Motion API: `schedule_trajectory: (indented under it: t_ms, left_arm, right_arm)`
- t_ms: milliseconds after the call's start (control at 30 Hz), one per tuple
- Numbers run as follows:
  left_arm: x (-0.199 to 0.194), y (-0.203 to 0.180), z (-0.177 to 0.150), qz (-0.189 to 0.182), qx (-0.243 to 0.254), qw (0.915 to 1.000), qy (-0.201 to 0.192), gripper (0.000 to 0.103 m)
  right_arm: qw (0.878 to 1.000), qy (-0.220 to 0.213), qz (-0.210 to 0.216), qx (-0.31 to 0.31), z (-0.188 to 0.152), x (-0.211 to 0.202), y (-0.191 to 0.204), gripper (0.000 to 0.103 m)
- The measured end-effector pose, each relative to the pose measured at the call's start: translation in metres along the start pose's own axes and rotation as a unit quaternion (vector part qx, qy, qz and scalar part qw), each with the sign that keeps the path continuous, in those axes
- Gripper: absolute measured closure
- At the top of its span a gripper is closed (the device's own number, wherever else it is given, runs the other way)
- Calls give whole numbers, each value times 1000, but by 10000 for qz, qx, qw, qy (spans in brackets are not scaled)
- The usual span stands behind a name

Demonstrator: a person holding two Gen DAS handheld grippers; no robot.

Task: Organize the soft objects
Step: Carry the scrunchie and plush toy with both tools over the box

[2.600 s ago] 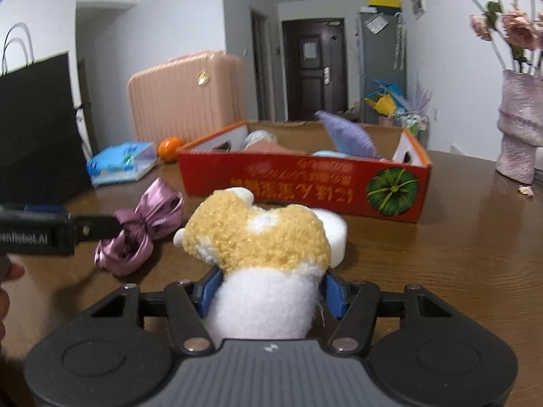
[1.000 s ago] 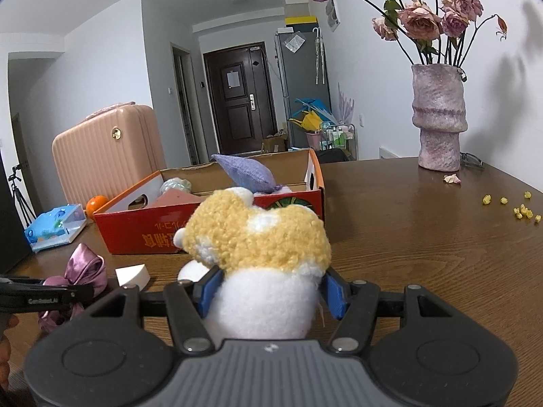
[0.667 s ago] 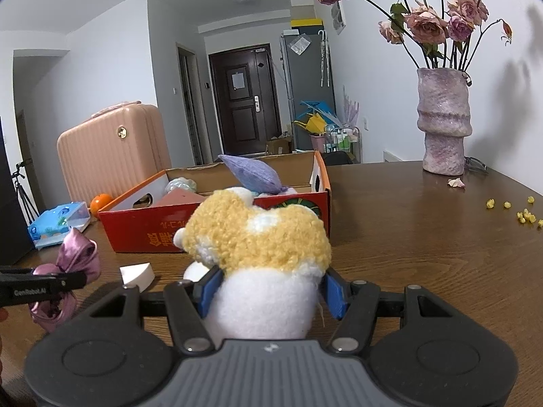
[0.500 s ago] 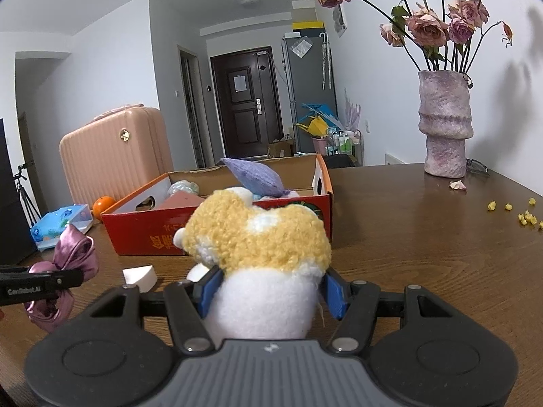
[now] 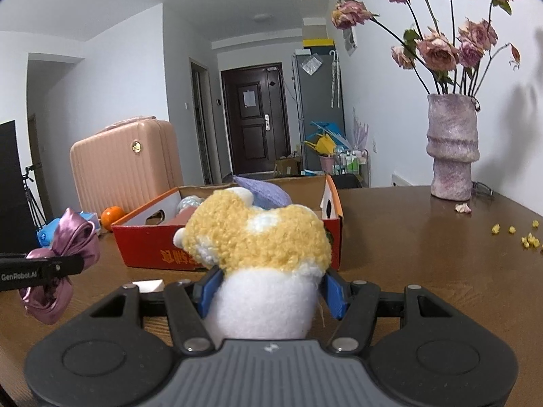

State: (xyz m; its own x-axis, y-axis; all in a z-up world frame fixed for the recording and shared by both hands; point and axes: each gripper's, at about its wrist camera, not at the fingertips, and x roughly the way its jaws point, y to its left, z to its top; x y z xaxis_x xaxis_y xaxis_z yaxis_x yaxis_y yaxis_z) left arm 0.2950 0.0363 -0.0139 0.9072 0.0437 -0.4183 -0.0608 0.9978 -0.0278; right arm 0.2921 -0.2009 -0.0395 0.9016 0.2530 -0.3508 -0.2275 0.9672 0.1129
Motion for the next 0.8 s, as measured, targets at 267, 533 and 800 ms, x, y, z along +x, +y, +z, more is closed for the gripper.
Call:
schedule_trajectory:
  t_ms: [267, 533, 800]
  left_arm:
    - [-2, -9, 7, -58, -23, 9999, -98, 69]
    - [1, -15, 20, -52, -61, 9997, -209, 69]
    - [11, -16, 39, -15, -213, 9990, -387, 69]
  right_arm:
    - [9999, -122, 71, -80, 8, 0, 5, 43]
    - [9995, -266, 116, -136, 22, 7, 8, 43]
    - [9991, -394, 135, -87, 39, 26, 12, 42]
